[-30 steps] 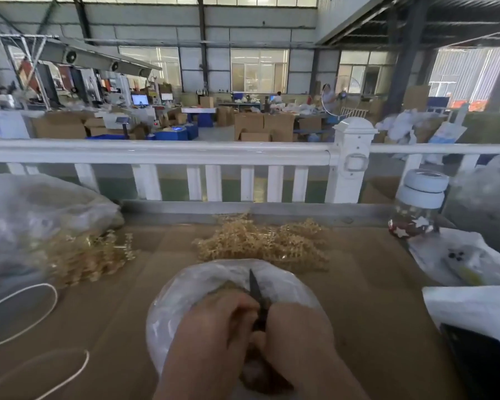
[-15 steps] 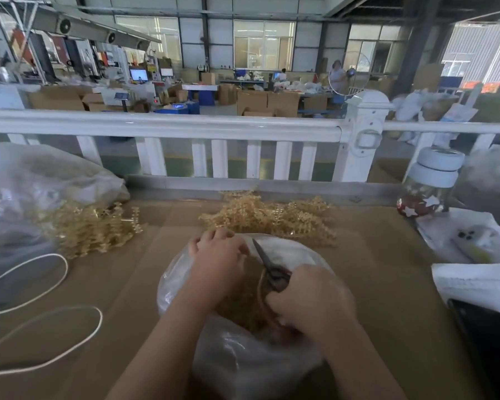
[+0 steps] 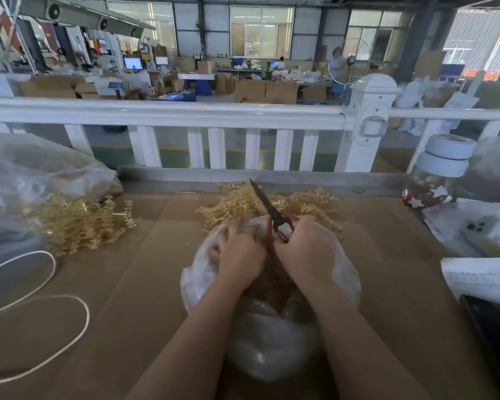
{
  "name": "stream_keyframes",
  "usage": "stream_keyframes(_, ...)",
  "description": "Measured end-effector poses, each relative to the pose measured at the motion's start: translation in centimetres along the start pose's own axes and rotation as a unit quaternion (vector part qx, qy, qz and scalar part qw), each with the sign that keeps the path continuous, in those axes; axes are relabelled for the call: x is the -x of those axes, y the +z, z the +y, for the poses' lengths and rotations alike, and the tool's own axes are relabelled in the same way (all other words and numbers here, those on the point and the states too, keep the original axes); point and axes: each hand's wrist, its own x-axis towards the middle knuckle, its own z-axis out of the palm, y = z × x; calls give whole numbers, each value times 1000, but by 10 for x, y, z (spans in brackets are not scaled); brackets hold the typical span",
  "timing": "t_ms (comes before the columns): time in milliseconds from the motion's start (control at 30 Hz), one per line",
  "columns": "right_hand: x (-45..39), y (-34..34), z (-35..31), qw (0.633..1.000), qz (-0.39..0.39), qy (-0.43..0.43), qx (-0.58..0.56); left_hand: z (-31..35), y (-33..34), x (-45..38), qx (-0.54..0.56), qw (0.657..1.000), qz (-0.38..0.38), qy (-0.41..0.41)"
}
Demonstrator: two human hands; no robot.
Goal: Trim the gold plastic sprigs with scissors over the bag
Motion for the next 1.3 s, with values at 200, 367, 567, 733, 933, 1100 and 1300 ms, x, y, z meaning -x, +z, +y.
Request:
stream_keyframes(200,-18,-10,13,999,-29,16,-12,18,-22,-17,-95,984,-149,1)
stream_keyframes(367,-18,-15,6,999,-48,-21,-1,21,-50,-39,-218,972,86,30)
stream_keyframes(567,-20,-7,1,997,-30,-62,30,12,-25,-66,-238,970,45,-38)
stream_keyframes(733,-15,4,4,994,2,-101,49,3,-19,-71,-106,985,128,-45)
stream_keyframes(933,-12,3,3,994,19,-106,23,12,-28,-63,96,977,186,-27)
stream_keyframes(1100,-16,-4,4,993,-40,-24,-111,26,-44,-52,387,887,253,4)
stream_keyframes(1300,-21,-9,6,951,-79,58,-293,18,-53,-40,461,873,149,51)
